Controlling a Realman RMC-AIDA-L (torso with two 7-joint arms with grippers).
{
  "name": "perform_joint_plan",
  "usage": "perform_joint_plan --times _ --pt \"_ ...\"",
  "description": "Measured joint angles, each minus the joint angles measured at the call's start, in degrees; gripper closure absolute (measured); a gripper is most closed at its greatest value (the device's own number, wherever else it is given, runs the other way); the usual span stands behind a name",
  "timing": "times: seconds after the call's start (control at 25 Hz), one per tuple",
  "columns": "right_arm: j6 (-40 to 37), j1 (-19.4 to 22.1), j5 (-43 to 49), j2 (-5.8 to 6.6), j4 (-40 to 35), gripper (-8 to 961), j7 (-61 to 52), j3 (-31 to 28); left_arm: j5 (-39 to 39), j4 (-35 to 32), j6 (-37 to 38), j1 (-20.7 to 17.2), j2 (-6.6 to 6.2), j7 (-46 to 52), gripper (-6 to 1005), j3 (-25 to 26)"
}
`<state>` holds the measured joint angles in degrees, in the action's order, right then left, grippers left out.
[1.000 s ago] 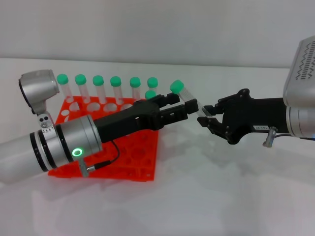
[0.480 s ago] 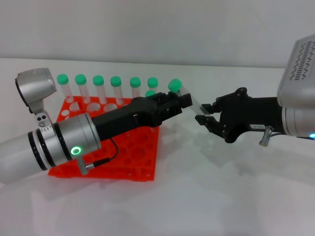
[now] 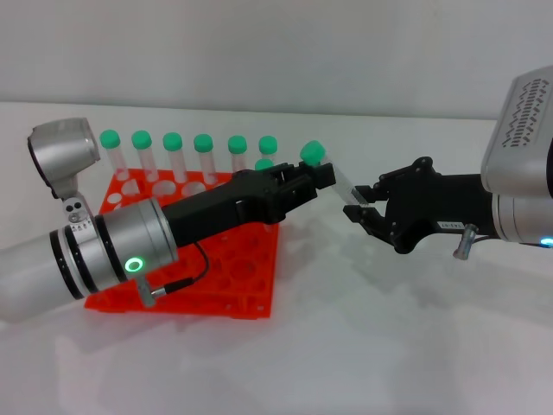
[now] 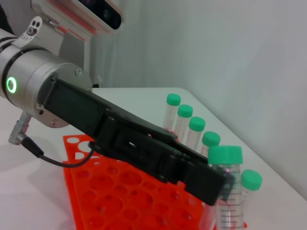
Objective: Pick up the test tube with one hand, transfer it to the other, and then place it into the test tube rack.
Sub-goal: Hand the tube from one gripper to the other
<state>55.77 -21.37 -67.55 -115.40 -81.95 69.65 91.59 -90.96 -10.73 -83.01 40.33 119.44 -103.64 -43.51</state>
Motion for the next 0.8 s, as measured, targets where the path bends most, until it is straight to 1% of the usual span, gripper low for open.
perform_joint_plan --times 0.28,0.48,0.72,0.8 --pt "-0.2 0.0 0.1 0.00 0.1 754 0.1 0.0 0.0 0.0 -0.1 -0.3 0.00 -0.9 678 0.0" --pt "-0.3 0.3 0.1 0.00 0.0 754 0.7 0.0 0.0 0.0 0.3 -0.2 0.00 -0.8 854 0.2" --pt "-0.2 0.0 0.1 0.00 0.1 755 1.0 0.0 0.2 0.0 0.5 0.1 0.00 -0.7 873 -0.1" --pt "-0.3 0.0 0.1 0.00 0.2 755 1.0 0.0 0.3 0.0 0.5 0.1 0.00 -0.6 846 -0.1"
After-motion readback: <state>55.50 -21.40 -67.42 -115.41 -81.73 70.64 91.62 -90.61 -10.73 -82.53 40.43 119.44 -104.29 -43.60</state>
